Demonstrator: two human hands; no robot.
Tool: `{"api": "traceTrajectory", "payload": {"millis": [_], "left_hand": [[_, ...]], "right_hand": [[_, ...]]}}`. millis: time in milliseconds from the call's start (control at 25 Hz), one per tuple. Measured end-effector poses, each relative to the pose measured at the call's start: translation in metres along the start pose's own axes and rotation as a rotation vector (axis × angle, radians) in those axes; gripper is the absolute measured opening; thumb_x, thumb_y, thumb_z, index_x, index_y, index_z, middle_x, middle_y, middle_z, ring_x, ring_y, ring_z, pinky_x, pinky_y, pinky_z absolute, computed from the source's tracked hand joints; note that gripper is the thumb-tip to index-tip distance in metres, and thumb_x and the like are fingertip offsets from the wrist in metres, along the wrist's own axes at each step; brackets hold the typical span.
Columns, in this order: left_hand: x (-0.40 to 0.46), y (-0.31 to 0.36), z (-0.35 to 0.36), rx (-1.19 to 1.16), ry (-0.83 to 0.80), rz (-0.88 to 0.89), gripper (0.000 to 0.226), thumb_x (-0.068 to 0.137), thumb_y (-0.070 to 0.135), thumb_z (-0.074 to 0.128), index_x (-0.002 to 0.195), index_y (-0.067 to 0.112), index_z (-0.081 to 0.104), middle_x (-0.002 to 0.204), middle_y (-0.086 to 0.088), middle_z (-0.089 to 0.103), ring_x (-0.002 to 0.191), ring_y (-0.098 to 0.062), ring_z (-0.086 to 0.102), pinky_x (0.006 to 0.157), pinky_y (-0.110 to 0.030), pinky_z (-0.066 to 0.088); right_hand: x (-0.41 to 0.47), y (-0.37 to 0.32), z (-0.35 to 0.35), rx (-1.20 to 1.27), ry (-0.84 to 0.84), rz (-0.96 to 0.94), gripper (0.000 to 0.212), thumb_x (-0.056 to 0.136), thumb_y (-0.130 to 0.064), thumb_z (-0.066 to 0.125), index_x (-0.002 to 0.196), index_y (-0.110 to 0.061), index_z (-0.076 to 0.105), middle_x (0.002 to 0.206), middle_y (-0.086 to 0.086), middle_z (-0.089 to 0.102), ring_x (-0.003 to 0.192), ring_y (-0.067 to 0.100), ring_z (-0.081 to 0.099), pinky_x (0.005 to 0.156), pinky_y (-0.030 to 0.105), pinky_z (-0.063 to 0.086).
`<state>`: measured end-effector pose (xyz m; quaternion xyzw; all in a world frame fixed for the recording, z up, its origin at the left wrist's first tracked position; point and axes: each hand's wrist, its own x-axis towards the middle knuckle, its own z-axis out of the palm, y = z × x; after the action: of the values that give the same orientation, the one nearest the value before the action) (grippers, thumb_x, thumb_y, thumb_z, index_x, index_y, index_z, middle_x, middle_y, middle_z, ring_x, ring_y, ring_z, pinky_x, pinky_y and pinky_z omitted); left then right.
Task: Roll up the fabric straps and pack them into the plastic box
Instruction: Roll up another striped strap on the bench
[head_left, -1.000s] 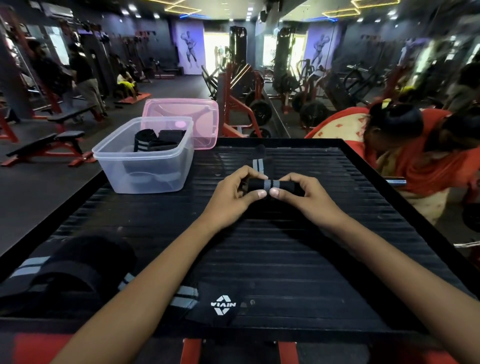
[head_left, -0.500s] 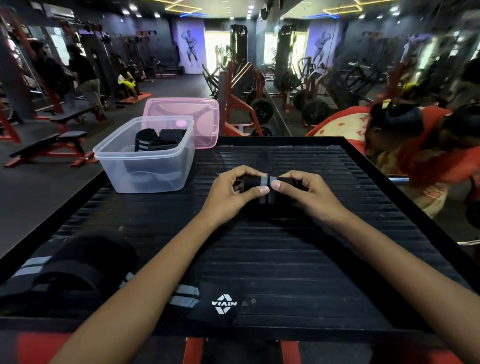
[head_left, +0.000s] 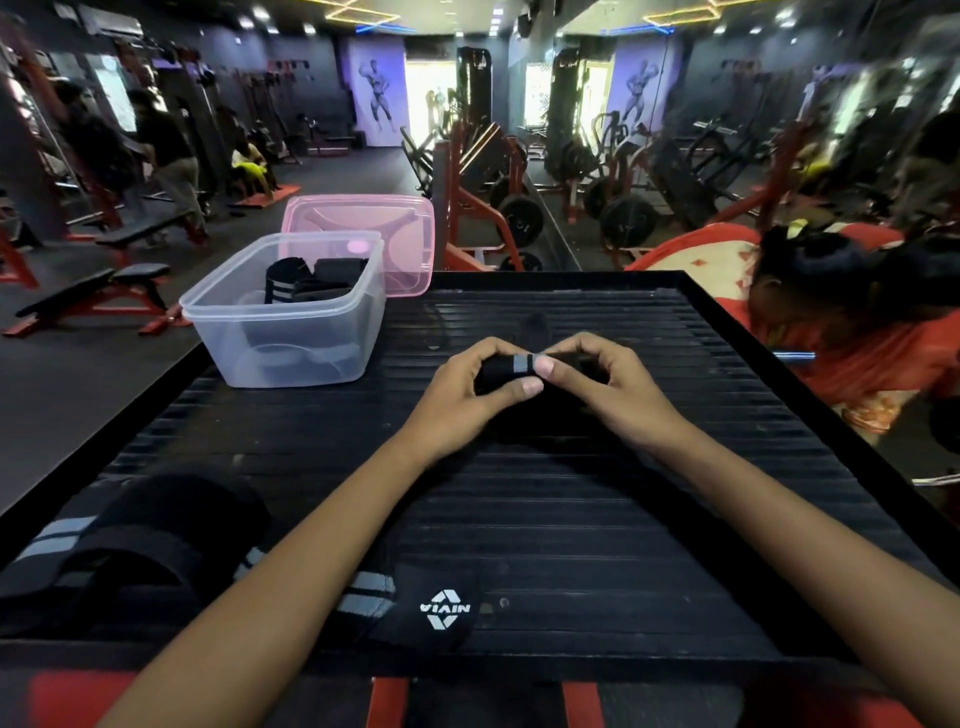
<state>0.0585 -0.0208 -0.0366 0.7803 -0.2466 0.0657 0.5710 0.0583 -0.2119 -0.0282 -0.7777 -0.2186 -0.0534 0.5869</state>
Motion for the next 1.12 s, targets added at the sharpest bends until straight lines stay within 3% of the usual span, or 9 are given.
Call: {"api": "traceTrajectory", "payload": {"millis": [120, 280, 440, 560, 680, 760, 880, 1040, 1120], "left_hand": [[-0.003, 0.002, 0.001, 0.023, 0.056, -0.095, 0.022, 0.091, 0.038, 0.058, 0.101, 0.019, 0.060, 0.093, 0.013, 0.063, 0.087, 0.005, 0.056, 0.082, -0.010, 0.042], [-0.005, 0.004, 0.003, -0.044, -0.052, -0.164, 0.045, 0.088, 0.055, 0.050, 0.122, 0.026, 0.042, 0.114, 0.016, 0.051, 0.112, 0.002, 0.049, 0.101, -0.023, 0.040], [-0.008, 0.003, 0.010, -0.123, -0.152, -0.119, 0.047, 0.093, 0.029, 0.056, 0.132, 0.024, 0.029, 0.123, 0.003, 0.049, 0.115, -0.007, 0.052, 0.098, -0.025, 0.047], [-0.007, 0.002, 0.006, -0.061, -0.158, -0.112, 0.044, 0.096, 0.018, 0.053, 0.132, 0.018, 0.028, 0.117, 0.005, 0.048, 0.107, 0.000, 0.052, 0.089, -0.016, 0.047], [-0.005, 0.002, 0.006, -0.009, -0.117, -0.110, 0.034, 0.097, 0.021, 0.052, 0.125, 0.013, 0.034, 0.106, 0.008, 0.051, 0.096, 0.004, 0.052, 0.084, -0.012, 0.045], [-0.004, 0.002, 0.007, -0.008, -0.081, -0.125, 0.028, 0.096, 0.026, 0.052, 0.119, 0.015, 0.041, 0.102, 0.009, 0.055, 0.093, 0.005, 0.054, 0.083, -0.013, 0.044], [-0.003, 0.002, 0.005, -0.077, -0.038, -0.102, 0.030, 0.093, 0.029, 0.057, 0.121, 0.023, 0.049, 0.107, 0.013, 0.060, 0.102, 0.004, 0.058, 0.088, -0.014, 0.046], [-0.001, 0.000, 0.005, -0.118, -0.039, -0.009, 0.039, 0.089, 0.013, 0.064, 0.125, 0.014, 0.048, 0.112, 0.007, 0.060, 0.108, -0.006, 0.059, 0.092, -0.021, 0.048], [-0.001, -0.001, 0.006, -0.105, -0.016, -0.024, 0.031, 0.090, 0.021, 0.062, 0.118, 0.012, 0.052, 0.105, 0.006, 0.063, 0.103, -0.008, 0.060, 0.093, -0.026, 0.049]], "right_hand": [[-0.001, -0.003, -0.005, -0.080, -0.102, -0.070, 0.040, 0.073, -0.022, 0.082, 0.108, -0.017, 0.062, 0.110, -0.004, 0.066, 0.108, 0.011, 0.061, 0.099, 0.032, 0.045], [0.000, -0.002, -0.007, -0.131, -0.011, -0.074, 0.031, 0.075, -0.028, 0.081, 0.099, -0.016, 0.066, 0.098, -0.002, 0.070, 0.095, 0.016, 0.065, 0.089, 0.034, 0.049], [-0.003, -0.002, 0.005, -0.067, 0.020, -0.026, 0.024, 0.091, -0.027, 0.063, 0.109, -0.014, 0.057, 0.098, -0.005, 0.062, 0.088, -0.001, 0.057, 0.079, 0.015, 0.047], [-0.007, -0.002, 0.009, -0.062, -0.081, 0.034, 0.030, 0.095, -0.023, 0.055, 0.120, -0.011, 0.043, 0.101, -0.009, 0.053, 0.085, -0.015, 0.052, 0.078, 0.006, 0.044], [-0.005, -0.004, 0.001, -0.080, -0.170, 0.027, 0.050, 0.084, -0.008, 0.070, 0.121, -0.013, 0.036, 0.104, -0.002, 0.049, 0.089, -0.004, 0.053, 0.080, 0.014, 0.048], [-0.004, -0.005, -0.004, -0.125, -0.166, -0.064, 0.051, 0.078, -0.004, 0.072, 0.117, -0.014, 0.042, 0.105, -0.001, 0.052, 0.093, 0.002, 0.054, 0.083, 0.020, 0.047], [-0.002, -0.006, -0.009, -0.116, -0.072, -0.079, 0.036, 0.078, -0.016, 0.078, 0.107, -0.019, 0.057, 0.102, -0.005, 0.064, 0.095, 0.008, 0.061, 0.085, 0.026, 0.049], [0.002, -0.005, -0.009, -0.110, 0.026, 0.034, 0.024, 0.080, -0.042, 0.071, 0.088, -0.020, 0.064, 0.085, -0.007, 0.068, 0.073, 0.005, 0.062, 0.070, 0.032, 0.048], [0.002, -0.004, -0.011, -0.079, -0.035, 0.054, 0.032, 0.077, -0.045, 0.071, 0.098, -0.022, 0.064, 0.098, -0.004, 0.069, 0.089, 0.013, 0.065, 0.079, 0.034, 0.052]]}}
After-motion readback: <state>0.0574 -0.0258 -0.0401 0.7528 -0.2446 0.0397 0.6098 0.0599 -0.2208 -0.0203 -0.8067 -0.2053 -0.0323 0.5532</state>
